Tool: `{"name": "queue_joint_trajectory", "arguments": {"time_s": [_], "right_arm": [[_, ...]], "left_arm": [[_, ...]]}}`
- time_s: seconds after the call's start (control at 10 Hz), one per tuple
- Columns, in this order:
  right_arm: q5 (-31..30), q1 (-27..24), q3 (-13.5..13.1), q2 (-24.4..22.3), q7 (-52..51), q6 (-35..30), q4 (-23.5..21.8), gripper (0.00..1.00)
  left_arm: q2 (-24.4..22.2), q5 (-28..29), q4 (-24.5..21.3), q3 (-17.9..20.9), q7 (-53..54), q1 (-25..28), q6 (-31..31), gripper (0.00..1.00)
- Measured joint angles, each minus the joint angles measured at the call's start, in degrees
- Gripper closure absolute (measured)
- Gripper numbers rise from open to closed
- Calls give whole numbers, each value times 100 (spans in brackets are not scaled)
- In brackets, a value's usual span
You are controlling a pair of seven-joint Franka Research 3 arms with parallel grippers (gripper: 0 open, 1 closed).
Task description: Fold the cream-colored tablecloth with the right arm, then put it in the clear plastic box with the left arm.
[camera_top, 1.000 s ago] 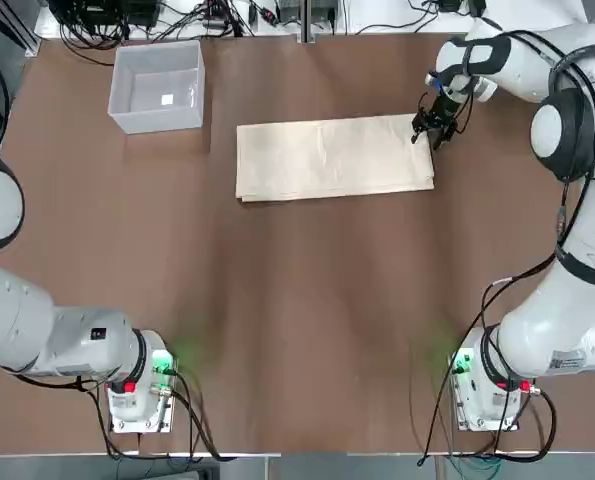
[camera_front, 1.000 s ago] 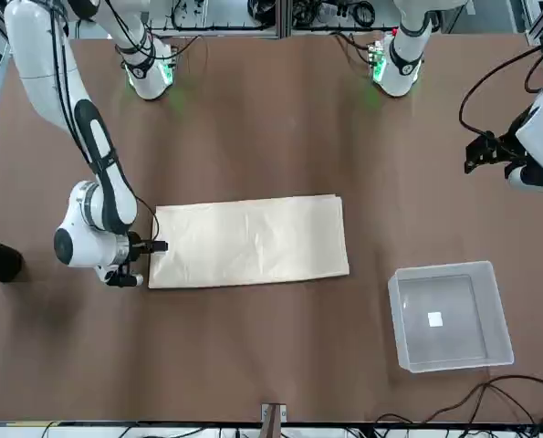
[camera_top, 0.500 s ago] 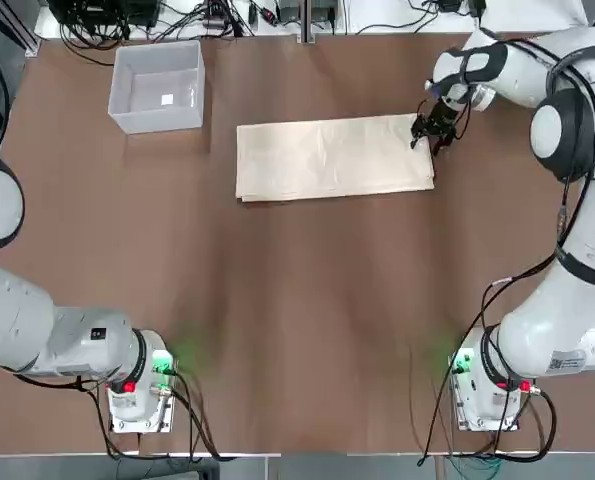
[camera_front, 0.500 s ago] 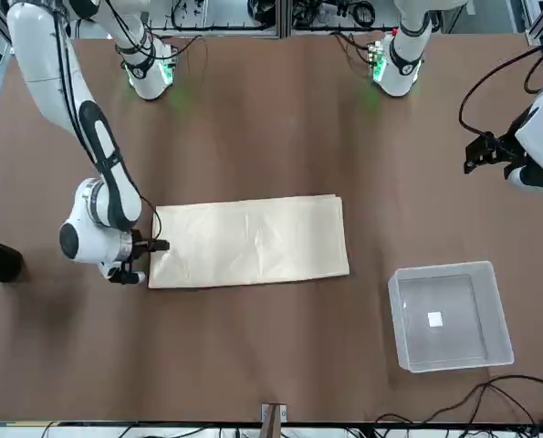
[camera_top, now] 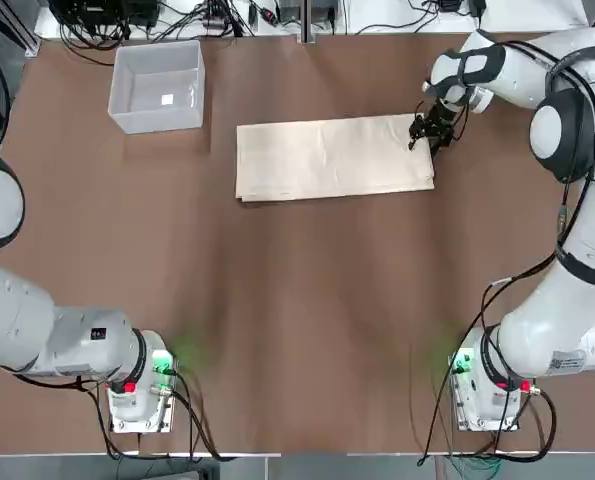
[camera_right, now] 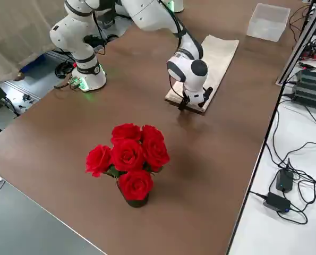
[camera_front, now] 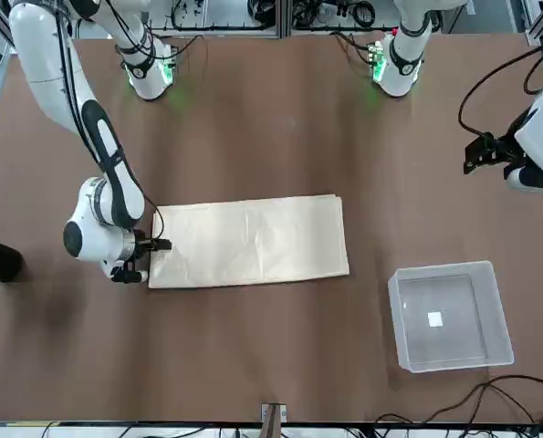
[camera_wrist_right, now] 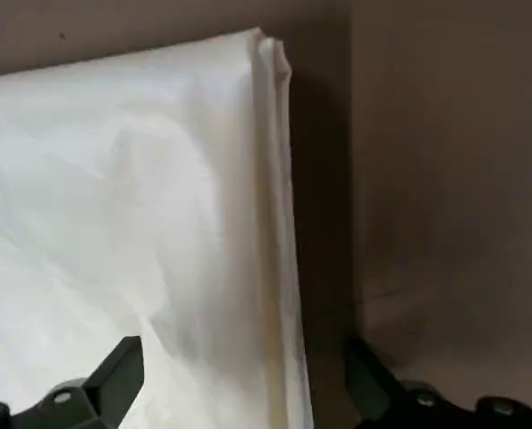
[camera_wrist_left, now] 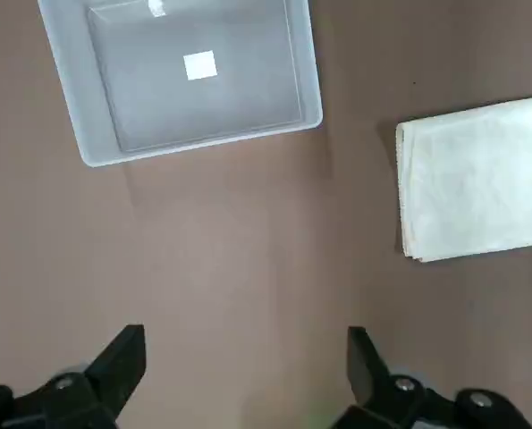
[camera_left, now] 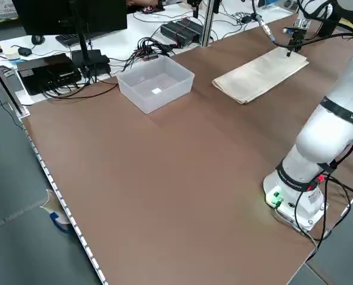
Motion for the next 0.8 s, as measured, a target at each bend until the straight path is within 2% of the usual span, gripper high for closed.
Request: {"name": "queue_joint_trajectory", "arguments": {"time_s": [0.3,0.8], "right_arm": [[0,14,8,0,0,1,-1,0],[0,14,9,0,-1,5,-14,10]], "left_arm": [[0,0,0,0,0,0,0,1],[4,0,0,-9,0,-4,0,1]]}}
